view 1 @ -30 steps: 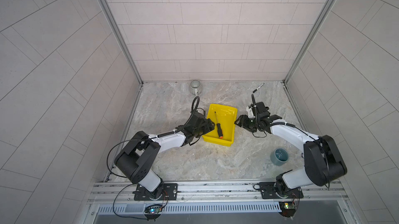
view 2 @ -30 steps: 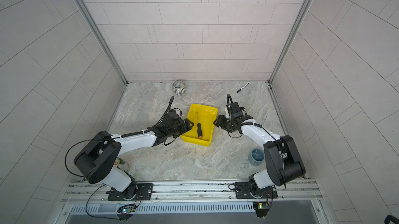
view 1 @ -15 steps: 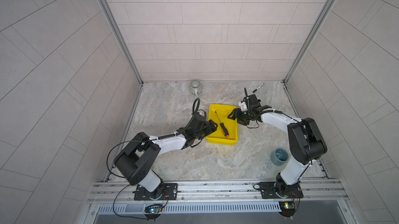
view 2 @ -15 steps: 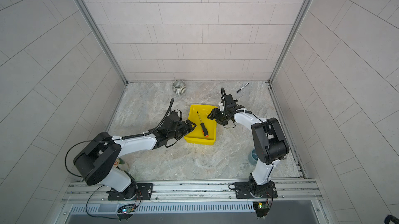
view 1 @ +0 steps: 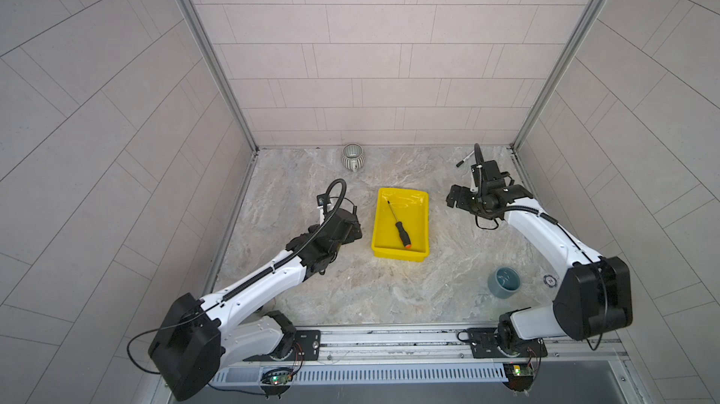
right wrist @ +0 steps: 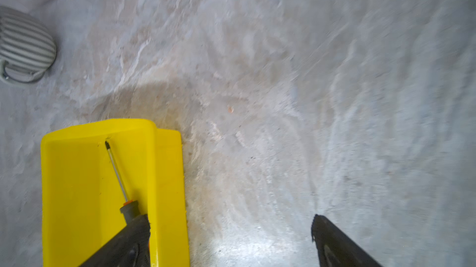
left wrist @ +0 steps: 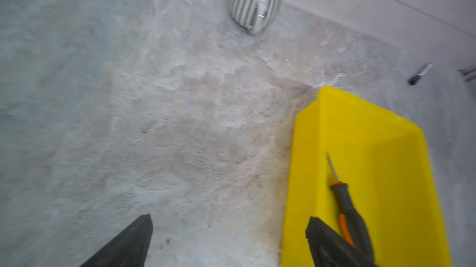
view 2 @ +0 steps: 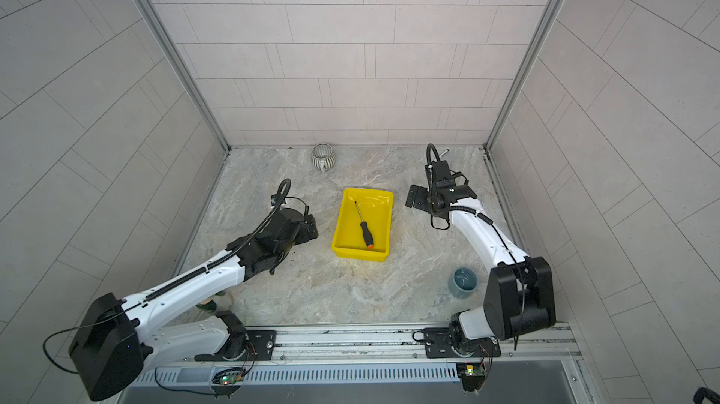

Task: Put the screwdriver in the bin

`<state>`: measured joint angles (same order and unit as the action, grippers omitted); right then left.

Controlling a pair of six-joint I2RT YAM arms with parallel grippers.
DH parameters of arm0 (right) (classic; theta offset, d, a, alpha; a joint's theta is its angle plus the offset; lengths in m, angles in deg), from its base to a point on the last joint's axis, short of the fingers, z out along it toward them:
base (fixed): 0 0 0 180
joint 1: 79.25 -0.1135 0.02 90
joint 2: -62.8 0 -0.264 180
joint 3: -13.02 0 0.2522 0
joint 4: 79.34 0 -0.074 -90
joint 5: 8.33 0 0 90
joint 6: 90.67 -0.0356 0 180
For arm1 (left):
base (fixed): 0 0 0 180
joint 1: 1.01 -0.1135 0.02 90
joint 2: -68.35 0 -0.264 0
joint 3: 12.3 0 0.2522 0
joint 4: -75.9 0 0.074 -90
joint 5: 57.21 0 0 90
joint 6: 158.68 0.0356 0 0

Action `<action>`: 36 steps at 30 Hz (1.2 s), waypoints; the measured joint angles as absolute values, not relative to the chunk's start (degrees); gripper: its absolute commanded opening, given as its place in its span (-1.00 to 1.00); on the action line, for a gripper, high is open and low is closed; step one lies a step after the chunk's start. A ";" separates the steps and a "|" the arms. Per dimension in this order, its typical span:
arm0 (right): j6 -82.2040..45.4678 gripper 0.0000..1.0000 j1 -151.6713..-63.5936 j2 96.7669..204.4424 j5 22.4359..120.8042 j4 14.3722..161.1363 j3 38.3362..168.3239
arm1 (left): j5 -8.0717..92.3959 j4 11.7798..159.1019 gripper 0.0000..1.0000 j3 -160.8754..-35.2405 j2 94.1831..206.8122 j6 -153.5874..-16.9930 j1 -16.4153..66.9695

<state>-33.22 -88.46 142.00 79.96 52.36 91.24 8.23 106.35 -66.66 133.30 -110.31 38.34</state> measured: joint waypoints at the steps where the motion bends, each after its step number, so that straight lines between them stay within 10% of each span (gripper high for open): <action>1: -32.90 0.99 -88.51 140.34 83.52 52.27 91.11 | 6.25 108.14 1.00 -66.15 132.63 -109.72 38.36; 11: -22.36 0.99 -87.81 125.33 109.94 67.24 74.63 | 3.49 115.18 1.00 -56.84 127.58 -106.94 38.38; 36: -3.78 1.00 -85.47 149.91 103.93 134.26 48.93 | 2.79 108.69 1.00 -51.79 118.02 -106.11 38.38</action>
